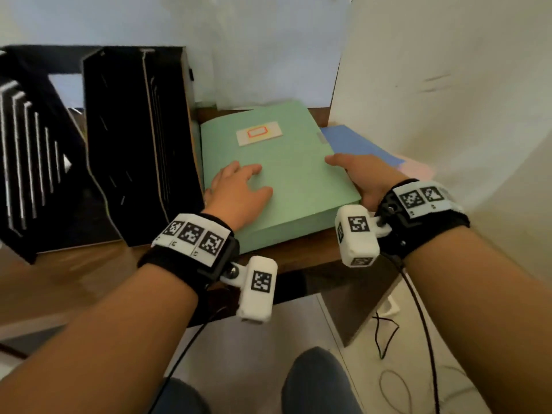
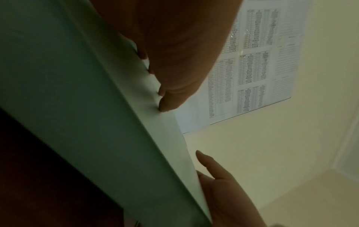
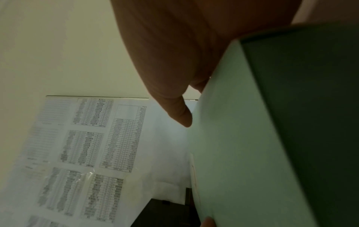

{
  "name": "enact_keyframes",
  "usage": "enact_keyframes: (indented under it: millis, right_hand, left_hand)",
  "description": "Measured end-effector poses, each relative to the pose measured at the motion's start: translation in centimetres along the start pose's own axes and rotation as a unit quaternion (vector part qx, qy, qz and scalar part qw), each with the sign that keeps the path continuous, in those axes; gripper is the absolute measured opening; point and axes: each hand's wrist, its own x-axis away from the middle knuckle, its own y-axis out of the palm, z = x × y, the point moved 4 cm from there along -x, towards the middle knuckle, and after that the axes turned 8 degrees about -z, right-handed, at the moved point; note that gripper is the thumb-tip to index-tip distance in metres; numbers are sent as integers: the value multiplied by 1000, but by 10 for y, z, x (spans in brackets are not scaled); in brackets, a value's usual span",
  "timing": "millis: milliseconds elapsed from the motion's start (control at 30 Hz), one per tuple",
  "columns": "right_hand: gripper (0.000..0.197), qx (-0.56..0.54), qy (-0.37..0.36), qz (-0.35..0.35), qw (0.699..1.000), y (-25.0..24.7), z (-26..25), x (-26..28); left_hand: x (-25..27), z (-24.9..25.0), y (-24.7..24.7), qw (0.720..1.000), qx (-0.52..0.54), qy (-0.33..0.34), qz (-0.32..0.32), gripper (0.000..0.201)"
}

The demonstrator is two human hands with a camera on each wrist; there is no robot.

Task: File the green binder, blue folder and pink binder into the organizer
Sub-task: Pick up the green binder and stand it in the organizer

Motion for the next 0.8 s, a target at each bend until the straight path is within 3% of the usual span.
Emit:
enact_keyframes:
  millis: [67, 200, 367, 467, 600, 733, 800]
  right_hand:
    - [41, 21, -3, 8, 1000, -1, -1, 7]
    - [57, 75, 12, -6, 997, -2, -6, 10]
    - [49, 101, -17, -11, 995, -4, -10, 26]
    - [21, 69, -48, -10, 996, 8, -27, 67]
    - [4, -13, -90, 0, 996, 5, -37, 93]
    - [50, -69, -135, 28, 988, -18, -53, 104]
    - [55, -91, -161, 21, 982, -27, -64, 111]
  left_hand:
    - [12, -1, 1, 1000, 3, -8, 1, 61]
    - [27, 0, 2, 1000, 6, -7, 6, 56]
    - [41, 5, -2, 1000, 26, 1, 0, 53]
    - [48, 8, -5, 999, 37, 0, 3, 52]
    - [54, 7, -10, 998, 70, -5, 6, 53]
    - [60, 9, -25, 988, 149, 12, 45, 64]
    - [62, 11, -36, 975, 209, 25, 72, 77]
